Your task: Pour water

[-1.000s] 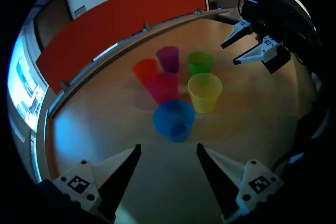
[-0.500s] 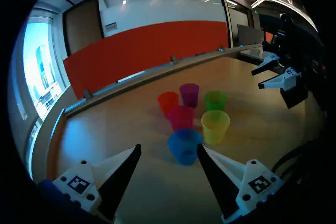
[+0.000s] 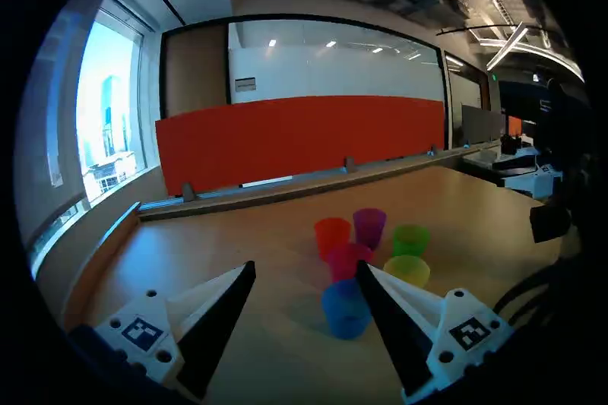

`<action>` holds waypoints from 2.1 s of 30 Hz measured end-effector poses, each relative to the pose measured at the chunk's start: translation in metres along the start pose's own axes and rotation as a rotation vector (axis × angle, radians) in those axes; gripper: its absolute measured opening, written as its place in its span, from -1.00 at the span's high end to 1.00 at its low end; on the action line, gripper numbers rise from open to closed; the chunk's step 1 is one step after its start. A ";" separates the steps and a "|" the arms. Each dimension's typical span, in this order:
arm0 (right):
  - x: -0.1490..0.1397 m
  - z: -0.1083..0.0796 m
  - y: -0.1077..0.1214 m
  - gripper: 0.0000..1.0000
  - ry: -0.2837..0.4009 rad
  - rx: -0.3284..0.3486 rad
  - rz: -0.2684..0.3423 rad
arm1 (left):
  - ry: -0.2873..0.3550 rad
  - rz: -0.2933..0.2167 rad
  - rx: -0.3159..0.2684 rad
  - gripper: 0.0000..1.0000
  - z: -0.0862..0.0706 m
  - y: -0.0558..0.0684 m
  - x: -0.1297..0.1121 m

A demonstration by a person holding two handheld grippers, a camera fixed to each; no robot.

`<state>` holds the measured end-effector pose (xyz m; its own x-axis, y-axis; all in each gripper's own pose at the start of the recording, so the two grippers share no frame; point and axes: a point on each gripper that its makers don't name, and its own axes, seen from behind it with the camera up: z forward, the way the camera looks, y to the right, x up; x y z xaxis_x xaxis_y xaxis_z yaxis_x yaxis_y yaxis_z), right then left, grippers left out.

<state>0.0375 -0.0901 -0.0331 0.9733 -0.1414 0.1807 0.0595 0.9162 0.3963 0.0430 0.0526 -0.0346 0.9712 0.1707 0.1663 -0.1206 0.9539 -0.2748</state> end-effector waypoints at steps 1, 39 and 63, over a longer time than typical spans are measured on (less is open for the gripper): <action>0.002 -0.001 0.003 -0.96 0.015 -0.014 0.008 | 0.013 -0.003 0.007 -0.96 -0.001 -0.001 0.003; 0.023 -0.045 0.127 -0.95 0.301 -0.523 0.162 | 0.261 -0.149 0.225 -0.97 0.001 -0.018 0.025; 0.016 -0.038 0.118 -0.95 0.222 -0.558 0.157 | 0.245 -0.068 0.314 -0.97 0.018 -0.047 -0.032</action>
<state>0.0682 0.0300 -0.0182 0.9992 0.0375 -0.0164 -0.0397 0.9861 -0.1615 0.0139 0.0066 -0.0100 0.9948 0.0769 -0.0674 -0.0745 0.9965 0.0376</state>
